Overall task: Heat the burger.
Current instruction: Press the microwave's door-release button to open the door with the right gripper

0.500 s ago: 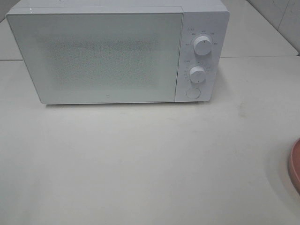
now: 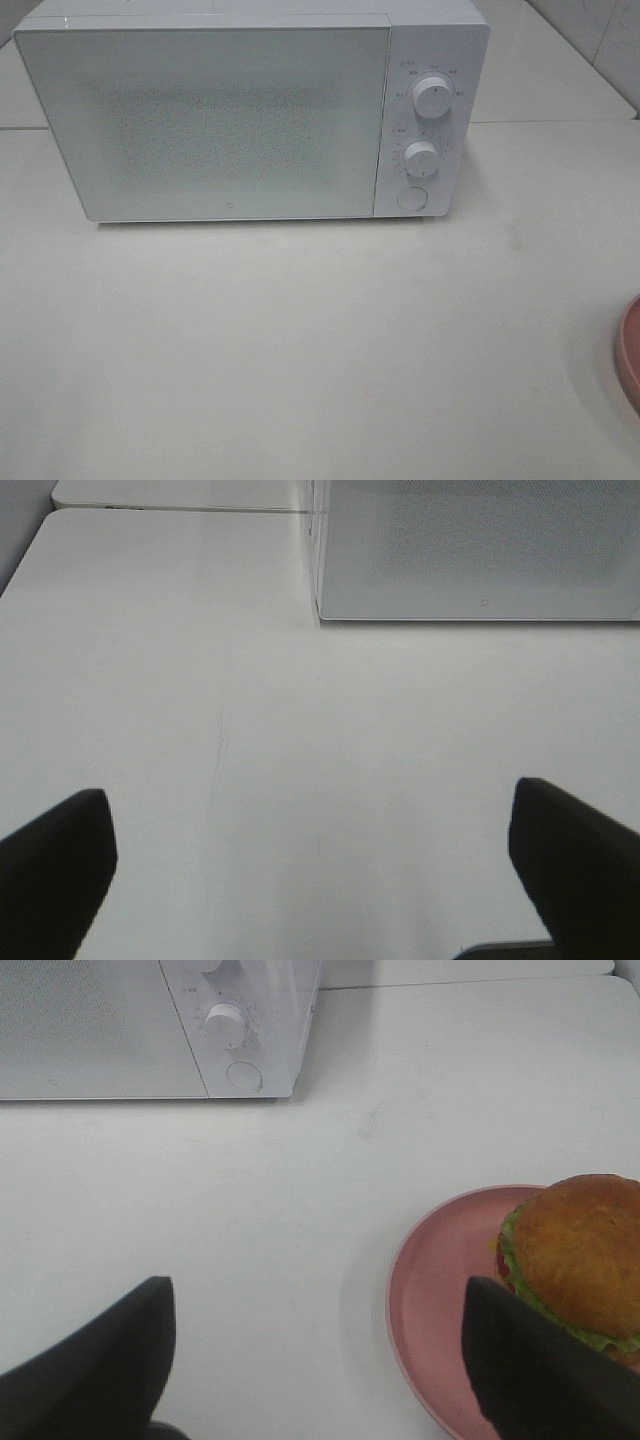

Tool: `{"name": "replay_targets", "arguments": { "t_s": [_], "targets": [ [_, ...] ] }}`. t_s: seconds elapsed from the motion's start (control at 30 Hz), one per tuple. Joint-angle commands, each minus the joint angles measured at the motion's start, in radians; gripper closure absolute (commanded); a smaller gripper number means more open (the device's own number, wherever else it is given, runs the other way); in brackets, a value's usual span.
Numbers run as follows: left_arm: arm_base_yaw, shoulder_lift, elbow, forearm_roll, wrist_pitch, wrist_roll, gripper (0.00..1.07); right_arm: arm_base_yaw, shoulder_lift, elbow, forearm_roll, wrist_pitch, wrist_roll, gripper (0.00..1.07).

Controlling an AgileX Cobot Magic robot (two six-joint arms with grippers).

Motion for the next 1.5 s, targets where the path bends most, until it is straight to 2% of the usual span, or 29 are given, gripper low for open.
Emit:
{"name": "replay_targets", "arguments": {
  "t_s": [0.03, 0.67, 1.5],
  "targets": [
    [-0.002, -0.022, 0.0, -0.002, -0.014, -0.006, 0.06, -0.004, -0.022, -0.001, 0.008, -0.021, -0.003, 0.31],
    [-0.002, -0.022, 0.0, -0.002, -0.014, -0.006, 0.06, -0.004, 0.244, -0.022, 0.009, -0.282, -0.001, 0.31],
    [-0.002, -0.022, 0.0, -0.002, -0.014, -0.006, 0.06, -0.004, 0.605, 0.098, 0.009, -0.814, 0.0, 0.31]
  ]
}}
